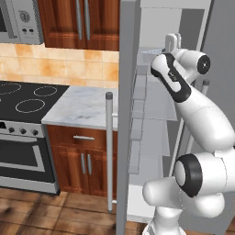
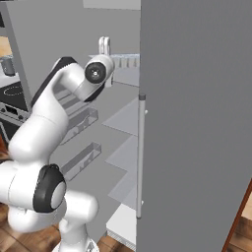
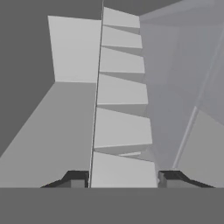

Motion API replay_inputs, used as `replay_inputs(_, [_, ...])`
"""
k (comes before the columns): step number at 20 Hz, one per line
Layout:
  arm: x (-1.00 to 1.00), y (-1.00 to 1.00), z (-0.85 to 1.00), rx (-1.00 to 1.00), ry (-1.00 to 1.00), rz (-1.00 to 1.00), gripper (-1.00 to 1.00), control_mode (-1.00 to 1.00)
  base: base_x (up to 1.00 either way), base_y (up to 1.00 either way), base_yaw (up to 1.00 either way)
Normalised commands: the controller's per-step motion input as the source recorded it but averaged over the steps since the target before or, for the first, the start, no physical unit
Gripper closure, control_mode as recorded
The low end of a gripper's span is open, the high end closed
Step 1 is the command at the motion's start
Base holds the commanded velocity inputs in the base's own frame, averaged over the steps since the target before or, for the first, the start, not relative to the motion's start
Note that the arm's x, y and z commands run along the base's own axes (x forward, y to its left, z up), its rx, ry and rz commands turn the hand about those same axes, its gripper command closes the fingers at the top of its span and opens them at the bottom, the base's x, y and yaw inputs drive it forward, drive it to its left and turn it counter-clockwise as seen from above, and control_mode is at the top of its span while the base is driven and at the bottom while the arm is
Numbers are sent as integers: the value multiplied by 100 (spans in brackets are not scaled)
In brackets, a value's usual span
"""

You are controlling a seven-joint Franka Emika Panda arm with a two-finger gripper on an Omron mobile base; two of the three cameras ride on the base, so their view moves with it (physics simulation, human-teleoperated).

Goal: The ice cube tray has been filled with water. Take the tray and place it in the freezer to make ice. Close the freezer door after placing the tray.

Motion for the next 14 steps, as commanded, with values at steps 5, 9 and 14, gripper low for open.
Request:
replay_inputs(5, [24,-3,-1,0,4,0,100,-100,0,0,0])
replay_inputs(9, [11,-4,-13,0,3,0,100,-100,0,0,0])
replay_inputs(14, [2,-6,-21,0,2,0,100,-100,0,0,0])
